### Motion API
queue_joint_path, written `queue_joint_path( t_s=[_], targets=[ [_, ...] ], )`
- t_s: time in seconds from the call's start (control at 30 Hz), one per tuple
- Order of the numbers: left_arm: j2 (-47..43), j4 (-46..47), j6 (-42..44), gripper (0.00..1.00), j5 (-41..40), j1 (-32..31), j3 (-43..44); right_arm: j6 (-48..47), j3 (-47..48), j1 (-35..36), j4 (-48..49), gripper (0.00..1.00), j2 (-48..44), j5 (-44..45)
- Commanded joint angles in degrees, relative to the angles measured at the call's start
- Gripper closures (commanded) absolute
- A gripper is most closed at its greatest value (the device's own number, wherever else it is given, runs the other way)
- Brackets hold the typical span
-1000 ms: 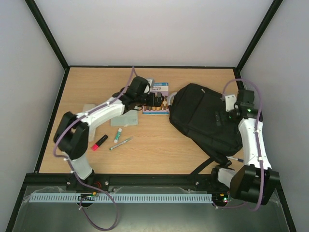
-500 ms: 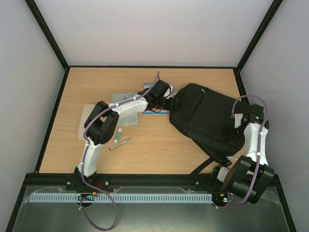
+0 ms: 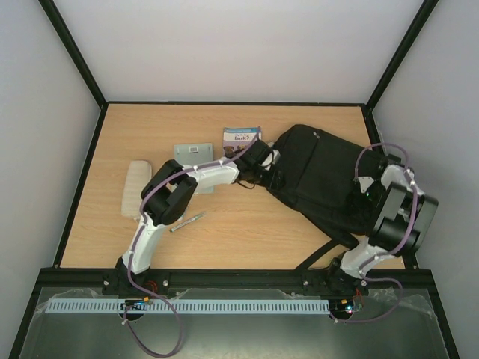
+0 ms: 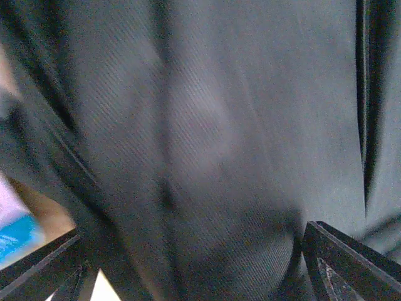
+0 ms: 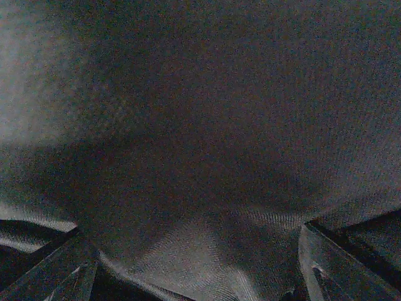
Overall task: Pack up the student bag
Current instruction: Adjust the student bag at the center of the board, then pick up the stationery from the corner of the board.
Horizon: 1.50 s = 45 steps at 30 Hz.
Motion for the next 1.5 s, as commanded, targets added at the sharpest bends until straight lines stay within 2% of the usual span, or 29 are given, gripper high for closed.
queue_joint_path(
  t_s=[0.0,0.17,0.43,0.57,0.8,1.03,1.17,1.37,1.47],
  targets=[
    [-2.45,0.82,0.97,0.11,0.58,-5.6,-3.58,1.69,7.94,0.12,7.87,0.16,13.77,-0.18],
    [-2.64,1.3,0.86,0.15,-0.61,-10.2,-4.38,4.77,16.11,3.63,8.97,0.17,21.94,1.53],
    [-5.69,1.21,2.86,0.16,-4.17,-15.5,-7.63,9.42,19.98,9.38,9.74,0.17,24.89,1.27],
    [-9.17,1.24,2.93,0.16,-5.12,-15.66,-11.68,10.2,19.39,9.54,8.32,0.16,21.49,-1.68],
    [-18.51,-1.4,5.45,0.13,-8.02,-15.59,-18.26,7.92,17.65,9.26,0.17,0.12,6.92,-6.63],
    [-24.15,-2.7,7.13,0.1,-8.08,-15.57,-22.87,1.95,18.96,3.65,-7.93,0.11,-0.48,-8.09],
    [-25.42,-2.15,7.19,0.09,-7.55,-15.49,-24.4,-2.08,16.65,-1.66,-7.7,0.12,-1.55,-5.94],
    [-27.79,-1.5,7.28,0.09,-6.95,-15.54,-26.02,-7.83,14.48,-12.27,-4.08,0.25,3.35,-5.05],
    [-28.49,-1.22,7.28,0.09,-6.96,-15.56,-26.49,-9.32,13.88,-13.99,-1.65,0.4,6.49,-4.21]
  ],
)
